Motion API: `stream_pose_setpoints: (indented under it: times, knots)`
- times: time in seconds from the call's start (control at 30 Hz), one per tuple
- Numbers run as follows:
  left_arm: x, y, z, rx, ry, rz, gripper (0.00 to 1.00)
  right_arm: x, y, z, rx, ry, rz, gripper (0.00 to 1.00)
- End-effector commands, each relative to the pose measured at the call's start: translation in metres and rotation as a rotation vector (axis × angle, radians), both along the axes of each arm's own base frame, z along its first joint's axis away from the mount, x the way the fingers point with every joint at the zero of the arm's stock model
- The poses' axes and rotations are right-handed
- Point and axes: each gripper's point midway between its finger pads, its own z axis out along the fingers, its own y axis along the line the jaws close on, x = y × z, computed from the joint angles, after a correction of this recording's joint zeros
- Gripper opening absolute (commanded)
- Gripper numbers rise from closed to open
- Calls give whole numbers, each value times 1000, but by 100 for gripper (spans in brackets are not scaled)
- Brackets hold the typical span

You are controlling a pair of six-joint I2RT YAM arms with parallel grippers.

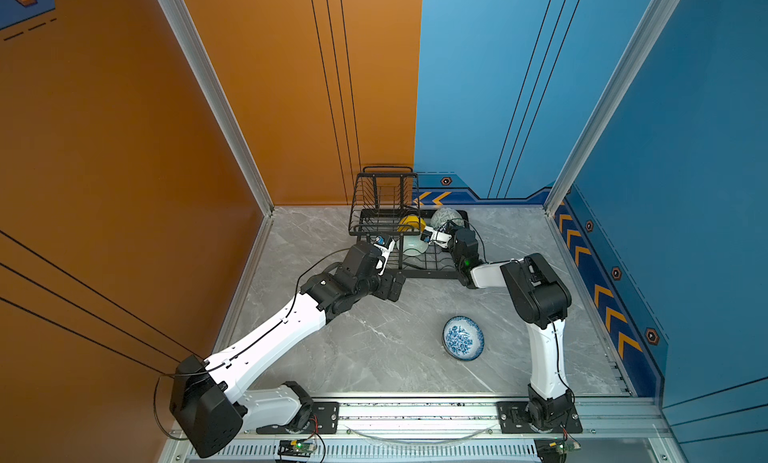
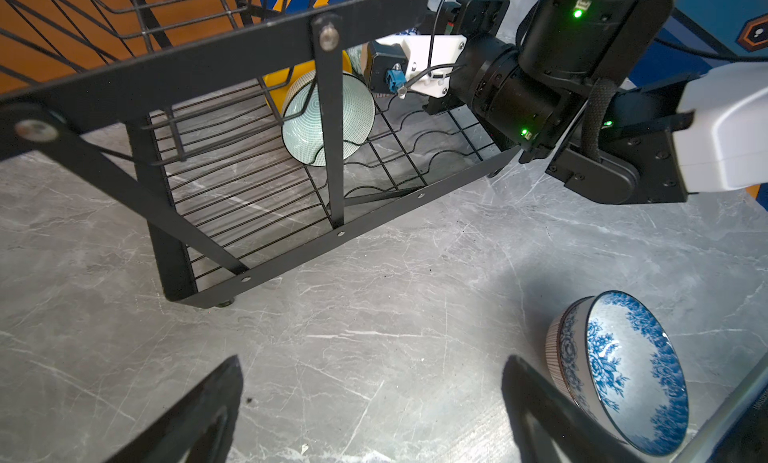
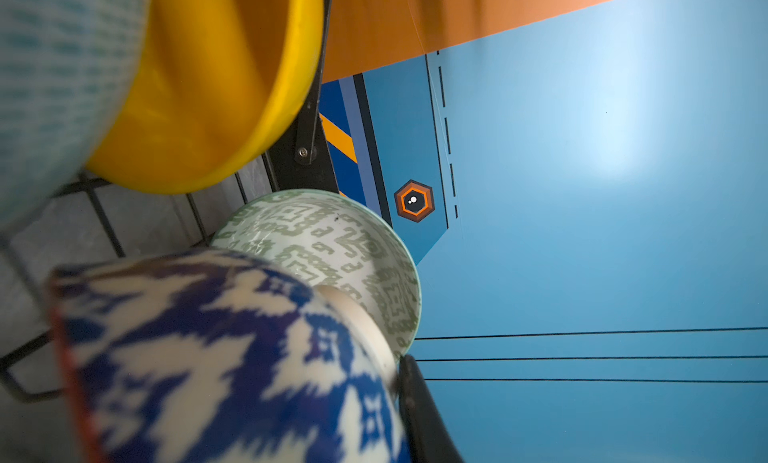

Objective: Load the bowls into the dish rack
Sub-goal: 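Lower the orange-red bowl into the slot beside the green-patterned bowl with the right gripper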

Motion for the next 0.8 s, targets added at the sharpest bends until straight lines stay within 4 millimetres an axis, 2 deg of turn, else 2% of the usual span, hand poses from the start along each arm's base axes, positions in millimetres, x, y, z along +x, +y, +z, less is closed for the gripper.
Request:
stream_pose_setpoints:
  times: [0.0,0.67,0.77]
  knots:
    - [-2,5,0,-9,12,6,98,9,-6,19,1,-71,-22,0]
    - [2,1,-1,-10,23,-6,98,11,-9,2,52,37,-32,0]
    - [1,1,-3,-7,25,-6,98,13,-8,1,54,45,-34,7]
